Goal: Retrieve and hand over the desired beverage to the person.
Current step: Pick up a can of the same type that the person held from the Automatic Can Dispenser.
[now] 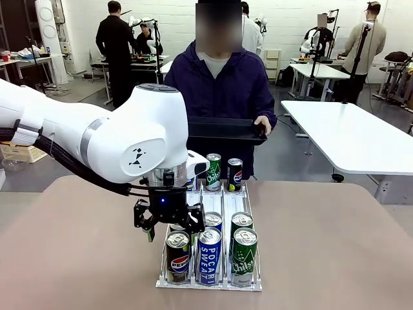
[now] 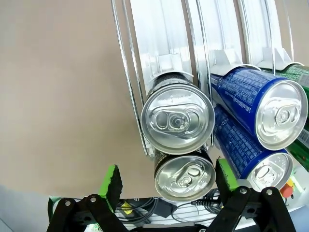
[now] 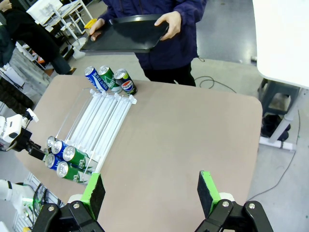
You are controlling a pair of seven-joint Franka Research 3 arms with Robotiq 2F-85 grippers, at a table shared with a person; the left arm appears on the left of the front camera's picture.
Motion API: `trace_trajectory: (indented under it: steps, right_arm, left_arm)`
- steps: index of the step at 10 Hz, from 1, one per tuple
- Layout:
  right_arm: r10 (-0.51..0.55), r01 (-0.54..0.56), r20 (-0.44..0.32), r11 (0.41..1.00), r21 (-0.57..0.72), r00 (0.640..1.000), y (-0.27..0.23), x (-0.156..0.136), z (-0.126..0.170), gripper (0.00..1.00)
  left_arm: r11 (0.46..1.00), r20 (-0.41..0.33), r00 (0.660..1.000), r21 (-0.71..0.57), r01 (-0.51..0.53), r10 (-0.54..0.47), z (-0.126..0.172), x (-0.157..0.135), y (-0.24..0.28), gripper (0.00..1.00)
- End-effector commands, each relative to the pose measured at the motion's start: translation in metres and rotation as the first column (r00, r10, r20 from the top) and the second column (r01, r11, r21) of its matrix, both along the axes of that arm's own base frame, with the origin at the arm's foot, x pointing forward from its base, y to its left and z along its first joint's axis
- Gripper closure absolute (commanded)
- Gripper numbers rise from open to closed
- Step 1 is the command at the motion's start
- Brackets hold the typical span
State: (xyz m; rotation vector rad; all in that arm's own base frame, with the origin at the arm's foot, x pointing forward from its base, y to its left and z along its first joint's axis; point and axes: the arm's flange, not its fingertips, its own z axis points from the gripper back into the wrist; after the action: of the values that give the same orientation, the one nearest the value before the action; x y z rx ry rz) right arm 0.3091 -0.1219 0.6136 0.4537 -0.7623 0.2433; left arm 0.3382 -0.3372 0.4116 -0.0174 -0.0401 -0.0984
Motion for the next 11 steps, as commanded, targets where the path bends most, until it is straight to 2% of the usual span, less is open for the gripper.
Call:
trace_trajectory:
  steps: [1,2,3,4,5,6,7,9,11]
  right_arm:
    - [0.019,-0.019,0.004,1.0,0.02,1.0,-0.001,0.002,-0.002,0.0]
    - [0.019,-0.019,0.004,1.0,0.02,1.0,-0.001,0.002,-0.002,0.0]
    - [0.019,-0.019,0.004,1.0,0.02,1.0,-0.001,0.002,-0.002,0.0]
    - [0.019,-0.019,0.004,1.0,0.02,1.0,-0.001,0.002,-0.002,0.0]
    - [0.019,-0.019,0.004,1.0,0.02,1.0,-0.001,0.002,-0.002,0.0]
    - [0.019,-0.019,0.004,1.0,0.02,1.0,-0.001,0.002,-0.002,0.0]
    - [0.019,-0.019,0.004,1.0,0.02,1.0,-0.001,0.002,-0.002,0.0]
    - [0.019,-0.019,0.004,1.0,0.02,1.0,-0.001,0.002,-0.002,0.0]
    - [0.019,-0.019,0.004,1.0,0.02,1.0,-0.001,0.002,-0.002,0.0]
  left_arm:
    - [1.0,0.017,0.999,0.001,-0.027,0.027,-0.002,0.005,-0.005,0.0]
    - [1.0,0.006,1.0,-0.01,-0.016,0.016,-0.002,0.005,-0.004,0.0]
    - [1.0,-0.004,1.0,-0.014,-0.016,0.016,-0.002,0.005,-0.004,0.54]
    - [0.999,-0.016,0.999,-0.016,-0.03,0.03,-0.001,0.005,-0.004,0.54]
    - [0.999,-0.048,0.998,-0.019,-0.04,0.04,-0.001,0.006,-0.004,1.0]
    - [0.998,-0.084,0.995,-0.026,-0.053,0.05,-0.001,0.006,-0.003,0.6]
    - [0.997,-0.111,0.992,-0.027,-0.067,0.064,-0.001,0.008,-0.003,1.0]
    - [0.996,-0.138,0.987,-0.027,-0.087,0.082,-0.001,0.011,0.0,1.0]
    - [0.997,-0.188,0.98,-0.029,-0.072,0.065,0.011,0.007,0.001,0.95]
